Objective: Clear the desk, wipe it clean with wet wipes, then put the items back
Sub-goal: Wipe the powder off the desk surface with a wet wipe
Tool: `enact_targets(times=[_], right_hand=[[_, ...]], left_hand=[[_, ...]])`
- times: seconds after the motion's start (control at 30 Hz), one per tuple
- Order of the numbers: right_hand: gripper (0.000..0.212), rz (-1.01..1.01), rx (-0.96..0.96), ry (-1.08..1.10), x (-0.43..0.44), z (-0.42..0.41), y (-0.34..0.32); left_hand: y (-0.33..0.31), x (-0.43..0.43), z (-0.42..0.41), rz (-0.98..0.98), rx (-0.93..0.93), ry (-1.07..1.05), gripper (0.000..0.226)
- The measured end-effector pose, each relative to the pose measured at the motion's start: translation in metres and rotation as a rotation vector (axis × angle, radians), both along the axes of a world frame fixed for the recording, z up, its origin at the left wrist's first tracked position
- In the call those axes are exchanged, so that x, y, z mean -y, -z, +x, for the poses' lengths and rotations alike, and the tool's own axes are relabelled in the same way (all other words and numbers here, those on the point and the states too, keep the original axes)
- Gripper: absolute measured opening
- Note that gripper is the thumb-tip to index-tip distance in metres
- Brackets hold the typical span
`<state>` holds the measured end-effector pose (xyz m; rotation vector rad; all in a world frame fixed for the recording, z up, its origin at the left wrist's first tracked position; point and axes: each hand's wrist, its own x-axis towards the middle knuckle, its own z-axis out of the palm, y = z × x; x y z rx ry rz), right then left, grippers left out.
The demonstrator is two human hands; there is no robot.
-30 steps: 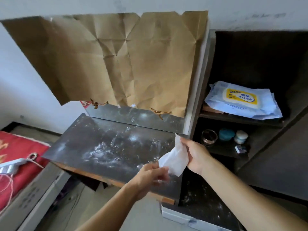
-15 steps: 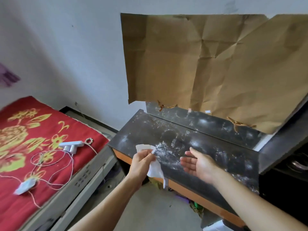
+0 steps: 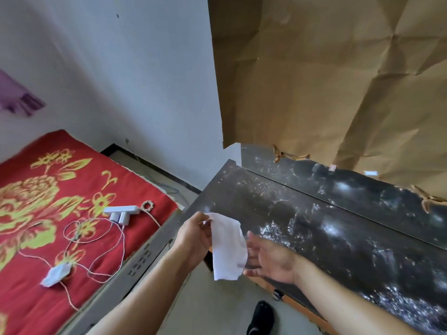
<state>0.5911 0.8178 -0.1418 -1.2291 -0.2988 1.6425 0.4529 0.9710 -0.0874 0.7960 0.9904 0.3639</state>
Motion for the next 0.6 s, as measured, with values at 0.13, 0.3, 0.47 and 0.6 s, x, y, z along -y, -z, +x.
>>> enact_targets(times=[0.13,0.3,0.47,0.6], right_hand=[[0.034,-0.042,0.047,0.142,-0.048,0.015,0.019],[0.025,-0.058,0.237,0.151,-0.094,0.042,0.019],[0.025,-0.102,0.39,0.207,-0.125,0.07,0.017],[0.024,-0.246,0.473,0.418,-0.141,0.087,0.035]], left_hand=[[0.024,-0.052,0.014,-0.08,-0.113,-0.068,0.011],[0.047,-0.089,0.037,-0.077,-0.18,0.093,0.023],[0.062,-0.11,0.059,-0.077,-0.221,0.182,0.049],[0.081,-0.134,0.074,-0.096,-0.255,0.19,0.049]])
